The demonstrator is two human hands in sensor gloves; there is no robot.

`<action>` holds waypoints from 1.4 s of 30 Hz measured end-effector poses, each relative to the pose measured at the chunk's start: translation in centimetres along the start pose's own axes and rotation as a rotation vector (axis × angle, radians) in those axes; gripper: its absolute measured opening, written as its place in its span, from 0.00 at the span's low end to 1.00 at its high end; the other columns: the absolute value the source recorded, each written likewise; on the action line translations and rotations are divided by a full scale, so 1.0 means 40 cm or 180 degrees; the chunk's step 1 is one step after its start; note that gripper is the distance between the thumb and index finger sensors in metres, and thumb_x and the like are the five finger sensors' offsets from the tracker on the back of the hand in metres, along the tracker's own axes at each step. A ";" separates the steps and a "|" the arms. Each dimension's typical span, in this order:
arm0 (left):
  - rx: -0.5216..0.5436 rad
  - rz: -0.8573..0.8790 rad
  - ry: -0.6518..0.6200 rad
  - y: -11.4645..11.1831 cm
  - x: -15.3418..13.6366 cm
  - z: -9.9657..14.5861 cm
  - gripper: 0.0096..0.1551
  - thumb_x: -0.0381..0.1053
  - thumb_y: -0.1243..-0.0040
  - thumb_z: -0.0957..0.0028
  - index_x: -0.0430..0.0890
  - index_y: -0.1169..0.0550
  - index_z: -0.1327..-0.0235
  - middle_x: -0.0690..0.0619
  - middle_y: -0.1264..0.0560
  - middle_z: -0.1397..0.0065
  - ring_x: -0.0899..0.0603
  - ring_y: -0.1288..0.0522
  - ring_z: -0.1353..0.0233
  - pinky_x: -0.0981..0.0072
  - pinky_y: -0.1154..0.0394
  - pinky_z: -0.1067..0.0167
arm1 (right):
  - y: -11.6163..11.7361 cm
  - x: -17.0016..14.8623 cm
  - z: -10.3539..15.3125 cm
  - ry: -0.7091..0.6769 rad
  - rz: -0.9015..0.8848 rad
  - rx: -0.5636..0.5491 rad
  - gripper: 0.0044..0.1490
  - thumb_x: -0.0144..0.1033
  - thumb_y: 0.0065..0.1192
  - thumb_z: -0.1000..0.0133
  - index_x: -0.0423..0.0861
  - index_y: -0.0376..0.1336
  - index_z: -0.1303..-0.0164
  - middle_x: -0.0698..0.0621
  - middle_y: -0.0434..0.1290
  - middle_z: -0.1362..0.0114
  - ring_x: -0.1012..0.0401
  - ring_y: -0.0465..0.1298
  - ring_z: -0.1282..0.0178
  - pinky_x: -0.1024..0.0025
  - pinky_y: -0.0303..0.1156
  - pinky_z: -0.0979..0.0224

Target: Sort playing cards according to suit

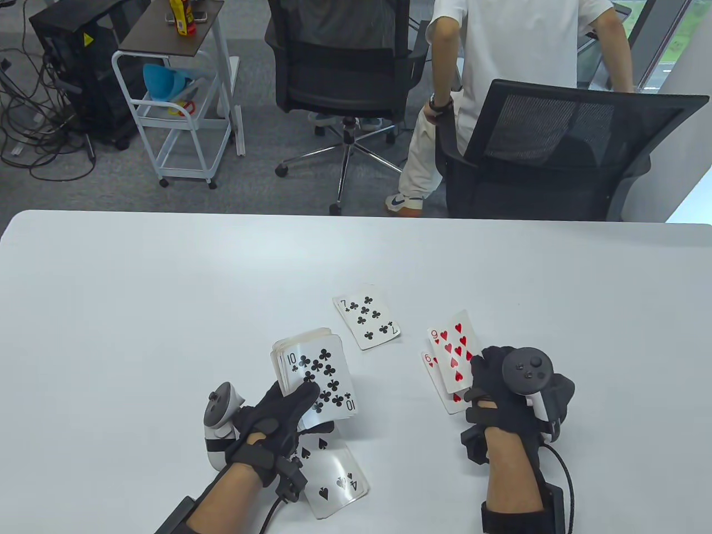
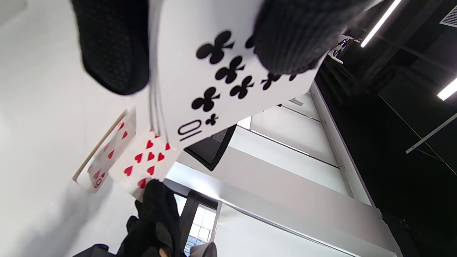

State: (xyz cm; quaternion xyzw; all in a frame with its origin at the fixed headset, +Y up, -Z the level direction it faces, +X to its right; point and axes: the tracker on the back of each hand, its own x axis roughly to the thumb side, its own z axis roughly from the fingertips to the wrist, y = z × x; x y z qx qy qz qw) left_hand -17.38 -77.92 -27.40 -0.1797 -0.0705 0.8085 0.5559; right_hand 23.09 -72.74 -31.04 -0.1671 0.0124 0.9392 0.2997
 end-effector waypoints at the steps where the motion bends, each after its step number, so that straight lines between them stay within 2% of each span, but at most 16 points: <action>1: -0.0004 -0.0004 0.0000 0.000 0.000 0.000 0.36 0.60 0.31 0.40 0.55 0.34 0.24 0.52 0.27 0.25 0.39 0.21 0.30 0.54 0.13 0.45 | 0.009 -0.001 -0.004 0.0040 0.0043 0.0101 0.23 0.38 0.68 0.37 0.40 0.70 0.35 0.32 0.57 0.18 0.31 0.46 0.18 0.24 0.39 0.27; 3: -0.0008 -0.0007 0.0002 0.000 -0.001 0.000 0.36 0.60 0.31 0.40 0.55 0.34 0.24 0.52 0.27 0.25 0.39 0.21 0.30 0.54 0.13 0.45 | 0.032 0.002 -0.010 0.0151 0.0288 0.0278 0.23 0.38 0.68 0.36 0.40 0.70 0.35 0.31 0.56 0.18 0.31 0.45 0.18 0.24 0.38 0.27; 5: -0.0003 -0.0003 0.0004 0.001 -0.001 0.001 0.36 0.60 0.31 0.41 0.54 0.34 0.24 0.52 0.27 0.25 0.39 0.21 0.30 0.54 0.13 0.45 | 0.063 0.004 -0.020 0.0293 0.0749 0.0247 0.24 0.38 0.69 0.37 0.39 0.70 0.35 0.31 0.55 0.18 0.31 0.45 0.18 0.24 0.38 0.27; 9: 0.0016 -0.0007 -0.0005 0.007 0.002 0.006 0.36 0.60 0.31 0.40 0.54 0.34 0.24 0.52 0.27 0.25 0.39 0.21 0.30 0.54 0.13 0.45 | 0.102 -0.001 -0.033 0.0443 0.1088 0.0237 0.28 0.40 0.72 0.38 0.35 0.67 0.36 0.30 0.54 0.19 0.31 0.44 0.18 0.24 0.37 0.27; 13: 0.0020 0.0000 -0.0009 0.009 0.003 0.007 0.36 0.60 0.31 0.40 0.54 0.34 0.24 0.52 0.27 0.25 0.39 0.21 0.30 0.54 0.13 0.45 | 0.092 0.014 -0.023 0.0355 0.1147 -0.0001 0.33 0.41 0.74 0.39 0.36 0.62 0.32 0.32 0.51 0.18 0.32 0.42 0.18 0.24 0.37 0.27; 20: 0.0013 -0.0025 0.0010 0.008 -0.001 0.006 0.36 0.61 0.33 0.40 0.54 0.34 0.23 0.51 0.27 0.24 0.38 0.21 0.30 0.54 0.14 0.45 | 0.078 0.084 0.029 -0.0217 0.0851 -0.0154 0.32 0.44 0.69 0.37 0.37 0.62 0.33 0.32 0.52 0.19 0.32 0.43 0.18 0.24 0.37 0.27; 28: 0.0035 -0.0084 0.0035 0.010 -0.003 0.007 0.35 0.61 0.33 0.40 0.54 0.34 0.23 0.51 0.27 0.24 0.38 0.21 0.30 0.54 0.14 0.45 | 0.095 0.183 0.121 -0.1178 0.0249 -0.0257 0.31 0.51 0.62 0.37 0.38 0.66 0.37 0.33 0.56 0.20 0.32 0.47 0.18 0.24 0.39 0.27; 32: 0.0025 -0.0095 0.0048 0.008 -0.005 0.006 0.35 0.61 0.33 0.40 0.54 0.35 0.23 0.51 0.28 0.24 0.38 0.21 0.30 0.53 0.14 0.45 | 0.121 0.220 0.163 -0.1716 -0.0201 -0.0183 0.33 0.53 0.61 0.37 0.38 0.66 0.37 0.33 0.58 0.20 0.32 0.48 0.18 0.25 0.41 0.27; 38: 0.0001 -0.0113 0.0075 0.007 -0.007 0.006 0.35 0.61 0.33 0.40 0.54 0.35 0.23 0.51 0.28 0.24 0.38 0.21 0.30 0.53 0.14 0.45 | 0.145 0.249 0.203 -0.2081 -0.0594 -0.0234 0.34 0.55 0.60 0.38 0.39 0.66 0.36 0.35 0.59 0.21 0.33 0.50 0.18 0.25 0.42 0.27; 42: -0.0017 -0.0134 0.0088 0.006 -0.007 0.004 0.35 0.61 0.33 0.40 0.54 0.35 0.23 0.51 0.28 0.24 0.38 0.21 0.30 0.53 0.14 0.45 | 0.164 0.262 0.217 -0.2144 -0.0651 -0.0145 0.35 0.56 0.59 0.38 0.39 0.65 0.35 0.35 0.59 0.21 0.33 0.50 0.19 0.25 0.42 0.27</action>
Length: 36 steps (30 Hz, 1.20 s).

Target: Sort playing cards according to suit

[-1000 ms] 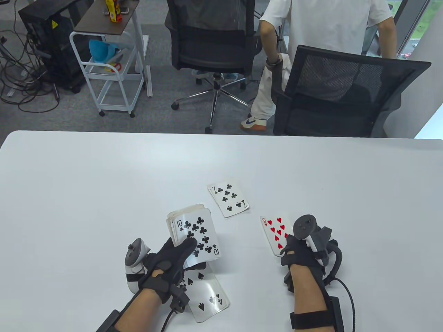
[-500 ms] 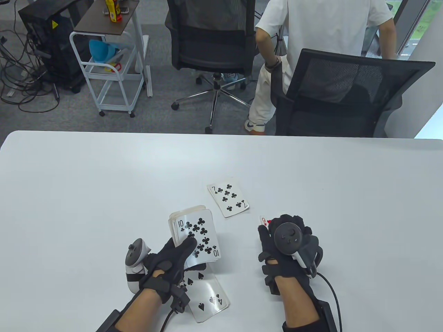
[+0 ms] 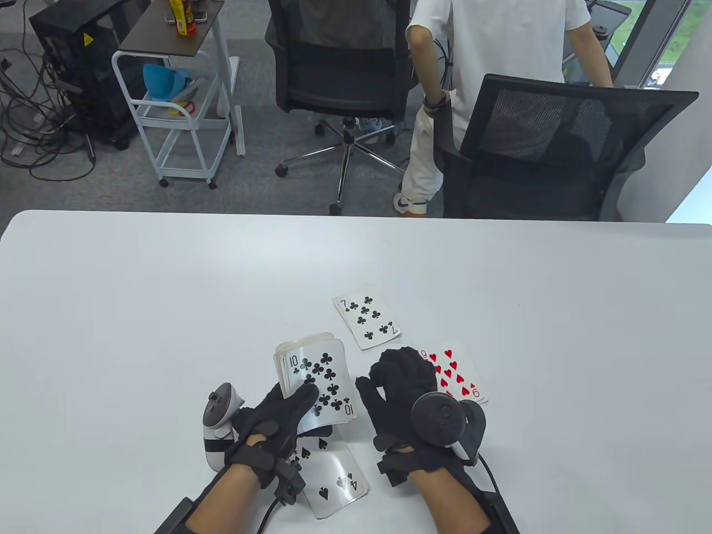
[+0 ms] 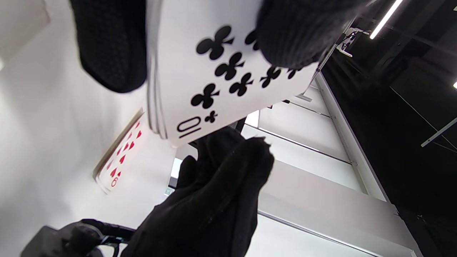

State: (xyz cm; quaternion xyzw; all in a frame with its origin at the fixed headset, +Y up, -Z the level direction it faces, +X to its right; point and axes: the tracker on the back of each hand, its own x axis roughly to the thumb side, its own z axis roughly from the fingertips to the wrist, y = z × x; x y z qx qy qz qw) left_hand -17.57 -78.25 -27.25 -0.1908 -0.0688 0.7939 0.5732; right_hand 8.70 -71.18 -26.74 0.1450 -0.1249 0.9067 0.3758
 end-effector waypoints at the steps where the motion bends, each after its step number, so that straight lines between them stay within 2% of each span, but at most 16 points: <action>1: -0.0006 0.0001 0.0004 -0.001 -0.001 0.000 0.36 0.61 0.33 0.40 0.54 0.35 0.23 0.51 0.28 0.24 0.38 0.21 0.30 0.53 0.14 0.45 | 0.007 0.003 0.001 -0.0005 0.0018 0.0052 0.36 0.56 0.60 0.38 0.39 0.64 0.35 0.35 0.59 0.21 0.33 0.50 0.19 0.25 0.42 0.27; 11: -0.0032 -0.0033 0.0008 -0.003 -0.001 0.000 0.36 0.58 0.30 0.41 0.54 0.34 0.24 0.52 0.27 0.24 0.39 0.21 0.30 0.54 0.13 0.45 | 0.048 0.026 0.010 -0.0083 0.0074 0.0273 0.40 0.58 0.65 0.40 0.38 0.61 0.32 0.35 0.58 0.20 0.33 0.50 0.19 0.25 0.42 0.27; 15: 0.0024 0.0075 -0.0016 -0.001 -0.002 0.001 0.36 0.58 0.30 0.41 0.54 0.35 0.24 0.52 0.27 0.24 0.39 0.21 0.30 0.54 0.13 0.45 | 0.066 0.037 0.015 -0.0114 0.0154 0.0515 0.42 0.58 0.70 0.42 0.39 0.60 0.33 0.35 0.56 0.20 0.33 0.50 0.18 0.24 0.42 0.27; 21: -0.0006 0.0232 0.0023 0.003 -0.009 0.002 0.36 0.60 0.30 0.41 0.54 0.34 0.24 0.52 0.27 0.25 0.39 0.20 0.31 0.54 0.13 0.46 | 0.076 0.039 0.017 -0.0209 -0.0107 0.0241 0.32 0.51 0.71 0.43 0.38 0.65 0.43 0.37 0.64 0.24 0.35 0.59 0.21 0.25 0.46 0.26; 26: -0.0032 0.0223 0.0014 0.001 -0.009 0.000 0.37 0.61 0.29 0.41 0.55 0.34 0.24 0.52 0.27 0.24 0.39 0.21 0.30 0.54 0.14 0.45 | 0.062 0.034 0.018 -0.0224 -0.0110 0.0043 0.25 0.44 0.63 0.39 0.37 0.69 0.45 0.39 0.69 0.27 0.37 0.64 0.23 0.27 0.49 0.26; 31: -0.0065 0.0233 0.0031 -0.002 -0.008 0.002 0.37 0.60 0.30 0.41 0.55 0.35 0.23 0.52 0.28 0.24 0.39 0.22 0.29 0.54 0.14 0.44 | 0.053 0.022 0.015 -0.0152 -0.0130 0.0007 0.24 0.44 0.62 0.39 0.38 0.72 0.45 0.39 0.71 0.28 0.37 0.64 0.24 0.27 0.49 0.26; 36: -0.0011 0.0227 -0.0035 0.003 0.002 0.008 0.37 0.60 0.30 0.41 0.55 0.35 0.23 0.52 0.29 0.23 0.39 0.22 0.28 0.54 0.14 0.43 | 0.042 0.014 0.013 -0.0058 -0.0144 -0.0008 0.29 0.48 0.68 0.41 0.39 0.67 0.40 0.37 0.66 0.25 0.36 0.61 0.22 0.26 0.48 0.26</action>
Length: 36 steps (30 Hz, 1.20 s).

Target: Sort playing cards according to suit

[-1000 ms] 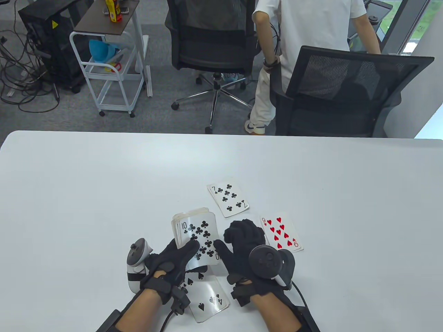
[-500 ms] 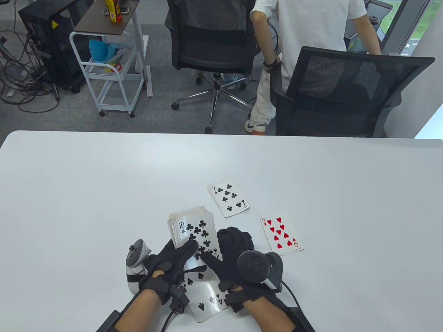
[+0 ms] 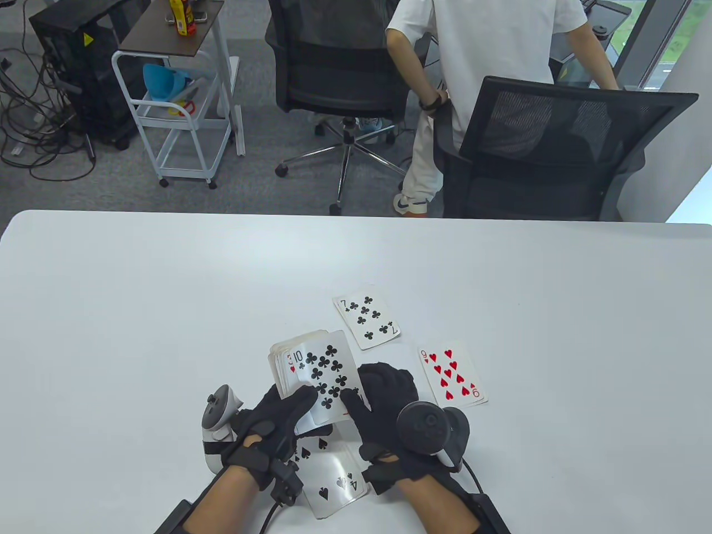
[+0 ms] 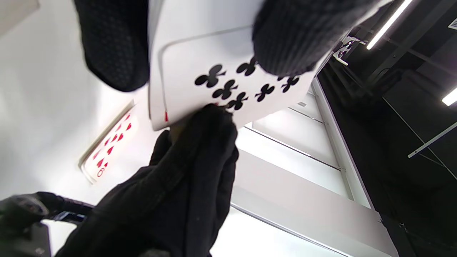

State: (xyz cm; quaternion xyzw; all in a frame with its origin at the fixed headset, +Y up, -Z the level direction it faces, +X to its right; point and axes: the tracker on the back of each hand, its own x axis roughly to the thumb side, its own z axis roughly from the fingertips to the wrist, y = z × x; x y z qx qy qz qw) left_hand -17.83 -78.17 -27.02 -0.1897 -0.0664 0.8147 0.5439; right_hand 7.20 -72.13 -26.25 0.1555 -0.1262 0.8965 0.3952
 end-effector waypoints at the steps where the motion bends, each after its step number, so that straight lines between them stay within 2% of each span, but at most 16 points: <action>1: 0.0011 0.0009 -0.0013 0.002 0.002 0.000 0.37 0.59 0.30 0.41 0.55 0.35 0.23 0.52 0.29 0.23 0.39 0.22 0.28 0.53 0.14 0.43 | -0.003 0.002 0.000 -0.0015 0.0049 0.0008 0.29 0.48 0.68 0.41 0.39 0.68 0.40 0.37 0.66 0.25 0.35 0.61 0.22 0.26 0.47 0.26; 6: 0.0094 0.0002 -0.0018 0.008 0.006 0.000 0.37 0.59 0.32 0.40 0.54 0.36 0.23 0.52 0.29 0.23 0.38 0.23 0.28 0.53 0.15 0.42 | -0.013 0.010 -0.007 0.0003 0.0330 0.0063 0.25 0.43 0.65 0.39 0.38 0.70 0.40 0.38 0.66 0.24 0.35 0.60 0.21 0.26 0.47 0.26; 10: 0.0221 -0.0030 -0.0086 0.017 0.019 0.005 0.36 0.59 0.33 0.39 0.53 0.37 0.23 0.51 0.29 0.23 0.38 0.23 0.28 0.53 0.15 0.43 | -0.034 -0.017 -0.042 0.0327 0.0381 0.0049 0.25 0.41 0.65 0.38 0.38 0.70 0.39 0.37 0.65 0.23 0.35 0.58 0.20 0.25 0.45 0.26; 13: 0.0289 -0.0039 -0.0178 0.024 0.035 0.011 0.36 0.59 0.34 0.39 0.53 0.37 0.23 0.51 0.29 0.23 0.38 0.23 0.28 0.53 0.15 0.43 | -0.055 -0.050 -0.090 0.0580 0.0574 -0.0023 0.24 0.40 0.65 0.38 0.38 0.71 0.40 0.36 0.64 0.22 0.34 0.56 0.20 0.25 0.43 0.26; 17: 0.0283 -0.0050 -0.0263 0.024 0.050 0.017 0.36 0.59 0.35 0.39 0.53 0.37 0.22 0.52 0.29 0.23 0.38 0.23 0.28 0.53 0.15 0.43 | -0.053 -0.083 -0.180 0.0873 0.1187 0.0143 0.23 0.40 0.65 0.38 0.39 0.71 0.40 0.36 0.62 0.21 0.33 0.53 0.19 0.24 0.42 0.26; 20: 0.0289 -0.0034 -0.0278 0.025 0.053 0.020 0.36 0.59 0.35 0.38 0.53 0.37 0.23 0.52 0.29 0.23 0.38 0.23 0.28 0.53 0.15 0.43 | -0.043 -0.105 -0.252 0.1078 0.1348 0.0260 0.23 0.40 0.64 0.37 0.40 0.71 0.39 0.35 0.61 0.20 0.33 0.51 0.18 0.24 0.41 0.26; 24: 0.0346 -0.0033 -0.0313 0.038 0.060 0.022 0.36 0.59 0.36 0.38 0.53 0.37 0.22 0.52 0.29 0.23 0.39 0.23 0.28 0.53 0.16 0.43 | -0.003 -0.129 -0.338 0.1315 0.1330 0.0626 0.23 0.40 0.64 0.37 0.41 0.71 0.38 0.34 0.58 0.19 0.33 0.47 0.17 0.24 0.38 0.27; 27: 0.0386 -0.0015 -0.0331 0.049 0.064 0.021 0.36 0.60 0.36 0.38 0.53 0.38 0.22 0.52 0.29 0.23 0.39 0.23 0.28 0.53 0.16 0.43 | 0.048 -0.148 -0.379 0.1504 0.1680 0.0861 0.23 0.40 0.65 0.37 0.40 0.71 0.39 0.34 0.57 0.19 0.33 0.46 0.17 0.24 0.38 0.27; 30: 0.0402 0.0006 -0.0333 0.055 0.066 0.021 0.36 0.60 0.36 0.38 0.53 0.38 0.22 0.52 0.29 0.23 0.39 0.23 0.28 0.53 0.16 0.43 | 0.099 -0.168 -0.400 0.1572 0.2136 0.1000 0.23 0.40 0.66 0.38 0.39 0.72 0.40 0.34 0.57 0.19 0.34 0.46 0.17 0.24 0.38 0.26; 33: 0.0392 0.0005 -0.0335 0.055 0.068 0.021 0.36 0.60 0.36 0.38 0.53 0.38 0.22 0.52 0.29 0.23 0.39 0.23 0.28 0.53 0.16 0.43 | 0.137 -0.175 -0.410 0.1527 0.2639 0.0962 0.24 0.41 0.69 0.39 0.37 0.71 0.42 0.35 0.59 0.20 0.34 0.47 0.17 0.25 0.39 0.26; 36: 0.0359 -0.0043 -0.0316 0.053 0.065 0.019 0.36 0.60 0.36 0.38 0.53 0.37 0.22 0.52 0.29 0.24 0.39 0.22 0.29 0.53 0.16 0.43 | 0.155 -0.179 -0.408 0.1498 0.2893 0.1011 0.26 0.44 0.71 0.41 0.37 0.70 0.43 0.35 0.59 0.21 0.34 0.50 0.18 0.25 0.40 0.26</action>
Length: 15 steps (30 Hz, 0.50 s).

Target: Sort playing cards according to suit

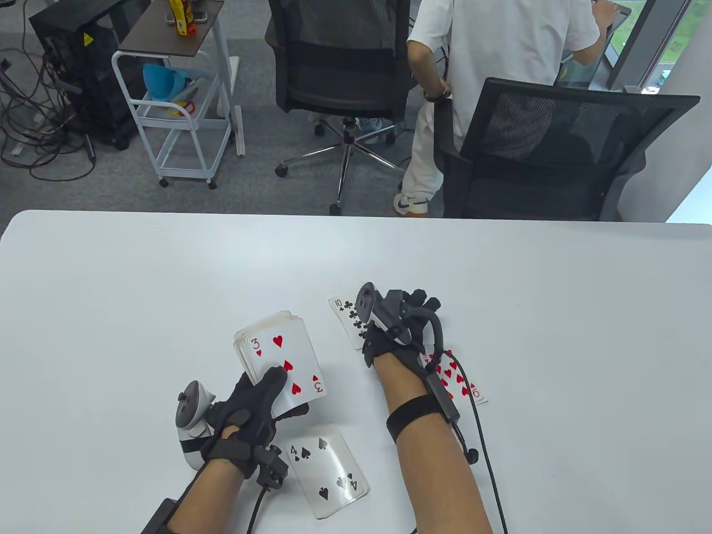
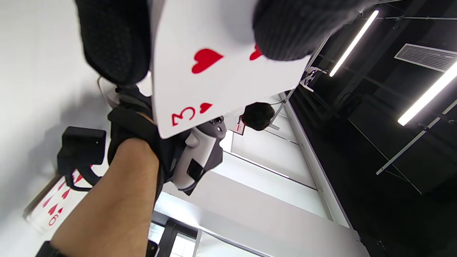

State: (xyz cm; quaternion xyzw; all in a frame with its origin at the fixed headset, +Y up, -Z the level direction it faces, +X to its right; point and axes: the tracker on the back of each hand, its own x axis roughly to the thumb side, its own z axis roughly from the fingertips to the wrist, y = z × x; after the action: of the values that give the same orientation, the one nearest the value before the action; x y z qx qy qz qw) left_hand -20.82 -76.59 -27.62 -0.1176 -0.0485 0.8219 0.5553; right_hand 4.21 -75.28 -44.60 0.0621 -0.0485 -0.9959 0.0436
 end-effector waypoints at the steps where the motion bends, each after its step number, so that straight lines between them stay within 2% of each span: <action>1: 0.0001 -0.0005 0.0000 -0.001 -0.001 0.000 0.36 0.60 0.36 0.38 0.53 0.37 0.22 0.52 0.29 0.24 0.39 0.22 0.29 0.53 0.16 0.43 | -0.003 0.002 0.004 -0.0015 0.0064 -0.0050 0.27 0.45 0.71 0.41 0.37 0.70 0.42 0.35 0.61 0.22 0.34 0.52 0.19 0.26 0.41 0.26; 5: -0.0022 -0.0022 0.0009 -0.007 -0.004 -0.001 0.36 0.60 0.36 0.38 0.53 0.37 0.22 0.52 0.28 0.24 0.39 0.22 0.29 0.53 0.16 0.43 | -0.047 -0.019 0.032 -0.0045 0.0274 -0.0315 0.30 0.48 0.72 0.41 0.39 0.67 0.40 0.36 0.61 0.22 0.34 0.52 0.19 0.26 0.42 0.25; 8: -0.0024 -0.0032 0.0015 -0.009 -0.007 -0.001 0.36 0.60 0.36 0.38 0.53 0.37 0.22 0.52 0.28 0.24 0.39 0.22 0.29 0.53 0.16 0.43 | -0.087 -0.050 0.064 -0.0121 -0.0050 -0.0489 0.28 0.47 0.70 0.40 0.39 0.68 0.41 0.36 0.61 0.22 0.34 0.51 0.19 0.26 0.42 0.25; 11: -0.0013 -0.0048 0.0018 -0.010 -0.010 0.000 0.35 0.60 0.36 0.38 0.53 0.37 0.22 0.52 0.28 0.24 0.39 0.22 0.29 0.53 0.16 0.43 | -0.136 -0.080 0.127 -0.0264 -0.0338 -0.0631 0.28 0.48 0.68 0.39 0.39 0.68 0.41 0.35 0.60 0.21 0.34 0.50 0.18 0.25 0.42 0.26; 13: -0.0004 -0.0075 0.0020 -0.008 -0.010 0.000 0.35 0.60 0.36 0.38 0.53 0.37 0.23 0.52 0.28 0.24 0.39 0.22 0.29 0.53 0.16 0.43 | -0.156 -0.098 0.176 -0.0491 -0.0868 -0.0635 0.28 0.48 0.66 0.38 0.39 0.68 0.40 0.35 0.59 0.21 0.33 0.49 0.18 0.25 0.42 0.26; 15: -0.0004 -0.0125 0.0034 -0.007 -0.010 -0.001 0.35 0.60 0.37 0.38 0.53 0.37 0.23 0.52 0.28 0.24 0.39 0.22 0.29 0.53 0.16 0.43 | -0.164 -0.114 0.243 -0.0856 -0.1856 -0.0514 0.30 0.49 0.64 0.37 0.38 0.66 0.37 0.33 0.57 0.20 0.32 0.47 0.18 0.25 0.41 0.26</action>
State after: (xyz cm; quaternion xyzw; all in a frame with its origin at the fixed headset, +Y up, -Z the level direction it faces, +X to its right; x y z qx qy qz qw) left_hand -20.42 -76.88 -27.54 -0.1215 -0.0484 0.8102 0.5714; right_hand 6.93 -67.47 -35.15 -0.0623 0.0451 -0.9664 -0.2454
